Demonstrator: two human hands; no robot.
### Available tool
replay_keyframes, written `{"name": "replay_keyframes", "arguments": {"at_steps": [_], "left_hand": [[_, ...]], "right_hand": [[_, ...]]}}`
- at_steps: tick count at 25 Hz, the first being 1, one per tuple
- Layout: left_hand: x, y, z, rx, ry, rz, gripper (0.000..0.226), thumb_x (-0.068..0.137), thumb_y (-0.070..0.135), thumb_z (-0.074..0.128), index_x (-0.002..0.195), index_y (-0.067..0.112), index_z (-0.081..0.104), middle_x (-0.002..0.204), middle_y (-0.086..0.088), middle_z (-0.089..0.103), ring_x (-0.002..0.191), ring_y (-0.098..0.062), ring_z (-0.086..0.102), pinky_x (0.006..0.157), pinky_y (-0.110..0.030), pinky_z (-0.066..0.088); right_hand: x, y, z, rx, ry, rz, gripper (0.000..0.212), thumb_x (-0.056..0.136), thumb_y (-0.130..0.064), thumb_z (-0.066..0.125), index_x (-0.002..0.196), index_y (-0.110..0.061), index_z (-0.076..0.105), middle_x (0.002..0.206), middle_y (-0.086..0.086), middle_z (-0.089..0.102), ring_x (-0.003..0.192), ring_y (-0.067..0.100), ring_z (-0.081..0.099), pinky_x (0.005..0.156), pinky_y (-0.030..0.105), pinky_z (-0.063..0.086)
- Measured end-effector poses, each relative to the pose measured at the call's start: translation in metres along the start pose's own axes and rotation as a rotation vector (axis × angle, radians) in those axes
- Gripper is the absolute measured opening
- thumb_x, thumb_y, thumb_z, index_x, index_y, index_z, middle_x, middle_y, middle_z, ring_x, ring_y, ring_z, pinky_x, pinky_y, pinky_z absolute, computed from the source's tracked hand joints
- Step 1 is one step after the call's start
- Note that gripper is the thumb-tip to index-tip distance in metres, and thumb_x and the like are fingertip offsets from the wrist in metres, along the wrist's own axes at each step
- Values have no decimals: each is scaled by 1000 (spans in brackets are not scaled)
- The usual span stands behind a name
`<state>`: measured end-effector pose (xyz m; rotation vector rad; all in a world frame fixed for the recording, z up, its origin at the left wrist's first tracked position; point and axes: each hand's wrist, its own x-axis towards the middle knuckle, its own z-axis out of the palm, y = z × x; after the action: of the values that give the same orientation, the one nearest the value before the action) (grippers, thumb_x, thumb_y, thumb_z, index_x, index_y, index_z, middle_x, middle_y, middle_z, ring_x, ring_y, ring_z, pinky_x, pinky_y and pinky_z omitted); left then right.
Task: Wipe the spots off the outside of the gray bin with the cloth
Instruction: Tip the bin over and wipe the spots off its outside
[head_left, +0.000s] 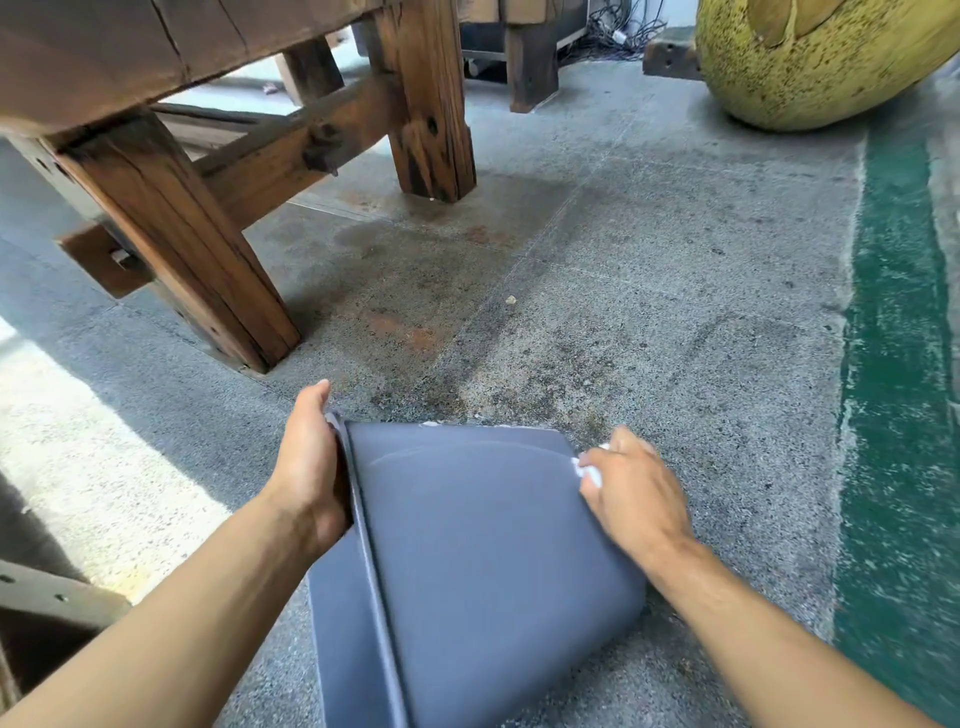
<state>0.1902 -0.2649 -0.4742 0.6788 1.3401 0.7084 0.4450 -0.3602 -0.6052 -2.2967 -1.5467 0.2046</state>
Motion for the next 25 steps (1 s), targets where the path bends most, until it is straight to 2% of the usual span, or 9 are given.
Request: {"name": "replay_keyframes", "arguments": {"at_steps": [2,4,6,11,13,15,17,21,25], "left_hand": [[-3,-1,5,-22,-11,-13,74,95,65,37,112,0,68,86,-22,80,70,-32,78,71,-39,53],[-6,1,8,-69,0,-48,66,94,64,41,98,2,66,88,-17,77,78,-33,75,75,-42,54],[-5,2,9,-100,35,-86,41,89,57,46,92,17,55,85,-8,60,77,-27,61,73,-41,51],[-14,8,13,-155,9,-187,26,77,43,55,91,22,45,86,-8,43,70,-25,45,66,-39,47],[-24,12,20,-162,11,-147,20,83,37,53,83,18,50,79,-9,49,65,-24,51,66,-37,52],[-30,15,25,-165,-31,-112,40,99,31,40,77,5,61,65,-11,67,53,-23,67,57,-31,59],[-38,20,28,-121,-87,-48,58,105,37,30,94,-6,68,74,-19,77,58,-25,76,51,-34,63],[-44,27,32,-102,-130,11,85,99,64,24,120,-6,67,112,-28,76,100,-36,76,81,-40,56],[-50,24,46,-45,-95,103,81,100,67,21,120,6,71,112,-20,78,111,-31,73,97,-37,50]], "right_hand": [[-6,26,-1,-58,-42,141,20,90,-29,65,108,-27,75,89,-4,44,88,20,52,70,32,47],[-4,28,-8,-27,18,197,23,92,-29,64,111,-28,75,90,-3,44,82,21,50,66,30,41],[5,16,-20,84,119,172,23,91,-31,66,112,-29,76,91,-5,44,80,21,53,65,30,42],[12,-75,-61,442,422,-190,18,85,-25,75,101,-32,80,85,-10,44,78,19,57,57,30,47],[2,-121,-71,489,462,-406,18,83,-20,76,99,-28,81,83,-3,47,78,23,56,57,29,44],[-8,-154,-75,436,429,-521,17,85,-23,71,101,-23,79,87,3,50,83,26,54,61,37,50],[-13,-167,-78,442,366,-504,22,91,-33,64,106,-22,77,91,3,48,88,26,52,67,44,52],[-19,-163,-78,668,342,-569,35,98,-30,51,115,-9,74,95,10,48,91,30,51,81,46,48],[-16,-171,-74,542,503,-525,33,98,-25,51,114,-8,75,124,16,61,115,36,51,104,50,41]]}}
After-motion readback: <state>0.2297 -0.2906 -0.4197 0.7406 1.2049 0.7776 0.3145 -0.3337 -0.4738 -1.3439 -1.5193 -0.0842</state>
